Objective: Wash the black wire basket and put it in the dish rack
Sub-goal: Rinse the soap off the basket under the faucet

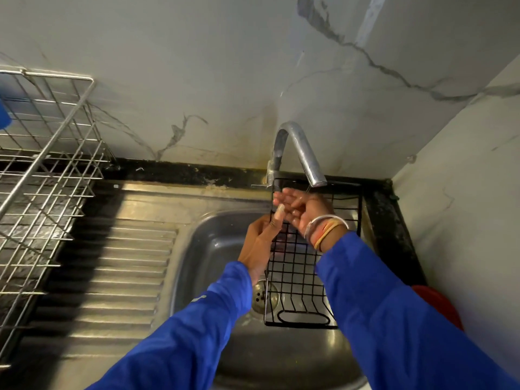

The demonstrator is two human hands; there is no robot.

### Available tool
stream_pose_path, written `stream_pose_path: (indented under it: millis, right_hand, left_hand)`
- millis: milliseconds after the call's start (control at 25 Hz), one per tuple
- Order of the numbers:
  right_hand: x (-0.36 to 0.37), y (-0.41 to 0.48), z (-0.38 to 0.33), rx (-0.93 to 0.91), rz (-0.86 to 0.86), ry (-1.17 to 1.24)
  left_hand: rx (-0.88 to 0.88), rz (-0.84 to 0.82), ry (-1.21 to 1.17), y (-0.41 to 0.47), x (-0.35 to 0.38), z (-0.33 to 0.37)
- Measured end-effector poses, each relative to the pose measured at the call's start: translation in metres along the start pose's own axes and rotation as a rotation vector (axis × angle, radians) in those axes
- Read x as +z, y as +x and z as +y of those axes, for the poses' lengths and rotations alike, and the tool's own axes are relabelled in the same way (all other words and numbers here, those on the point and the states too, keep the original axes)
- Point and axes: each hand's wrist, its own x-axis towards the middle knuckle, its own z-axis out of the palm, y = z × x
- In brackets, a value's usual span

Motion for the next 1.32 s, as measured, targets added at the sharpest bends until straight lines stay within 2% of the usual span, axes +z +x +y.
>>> stream_pose_path:
  millis: [40, 160, 200, 320, 400, 440, 520, 600, 640, 720, 800, 840, 920, 1000, 1040, 1160, 1240, 1320]
  right_hand:
    - [-0.008, -0.003, 0.012, 0.063, -0.01, -0.016]
    - [-0.023, -0.018, 0.035, 0.218, -0.002, -0.436]
    - [-0.021, -0.014, 0.027, 0.216, 0.042, -0.48]
    - [-0.004, 0.003, -0.004, 0.028, 0.135, -0.25]
    - [-0.005, 0.0, 0.005, 0.061, 0.062, -0.065]
    - [-0.012, -0.007, 0.018, 0.113, 0.017, -0.074]
    - [-0.017, -0.025, 0.038, 0.196, -0.079, -0.307]
    - [-0.015, -0.018, 0.025, 0.182, 0.004, -0.42]
    - [-0.012, -0.008, 0.011, 0.089, 0.066, -0.338]
    - [-0.005, 0.003, -0.014, -0.071, 0.065, -0.008]
    - [-0.009, 0.005, -0.002, -0.034, 0.043, 0.154]
    - [-0.016, 0.003, 0.016, 0.044, 0.033, 0.11]
    - [-0.02, -0.008, 0.048, 0.214, -0.004, -0.123]
    - [-0.018, -0.004, 0.047, 0.236, 0.056, -0.286]
    - [-0.013, 0.0, 0.036, 0.172, 0.106, -0.254]
    - [-0.005, 0.011, 0.009, -0.119, 0.019, 0.128]
    - [-0.005, 0.007, 0.028, -0.11, 0.056, 0.19]
    - [-0.012, 0.002, 0.065, 0.037, 0.152, 0.2]
  left_hand:
    - [-0.009, 0.034, -0.008, 0.002, -0.002, 0.0]
    - [-0.058, 0.085, -0.056, 0.008, -0.011, 0.001]
    - [-0.04, 0.073, -0.051, 0.007, -0.01, 0.002]
    - [0.002, 0.015, -0.002, 0.008, -0.001, 0.001]
    - [0.046, 0.028, -0.003, 0.01, 0.0, 0.004]
    - [0.045, 0.055, -0.022, 0.013, -0.003, 0.006]
    - [0.009, 0.093, -0.083, 0.016, -0.009, 0.01]
    - [-0.016, 0.096, -0.086, 0.014, -0.007, 0.007]
    - [-0.028, 0.091, -0.068, 0.014, -0.006, 0.002]
    - [-0.01, 0.069, -0.03, 0.009, -0.003, -0.004]
    - [0.012, 0.119, -0.01, 0.007, -0.004, -0.008]
    - [0.015, 0.154, -0.002, 0.006, -0.007, -0.008]
    - [0.032, 0.192, 0.005, 0.007, -0.016, -0.006]
    - [0.045, 0.207, 0.033, 0.005, -0.021, -0.001]
    - [0.046, 0.196, 0.056, 0.004, -0.021, 0.001]
    - [0.07, 0.191, 0.078, 0.0, -0.016, 0.005]
    - [0.092, 0.229, 0.064, 0.001, -0.016, 0.01]
    - [0.117, 0.29, 0.08, 0.005, -0.022, 0.013]
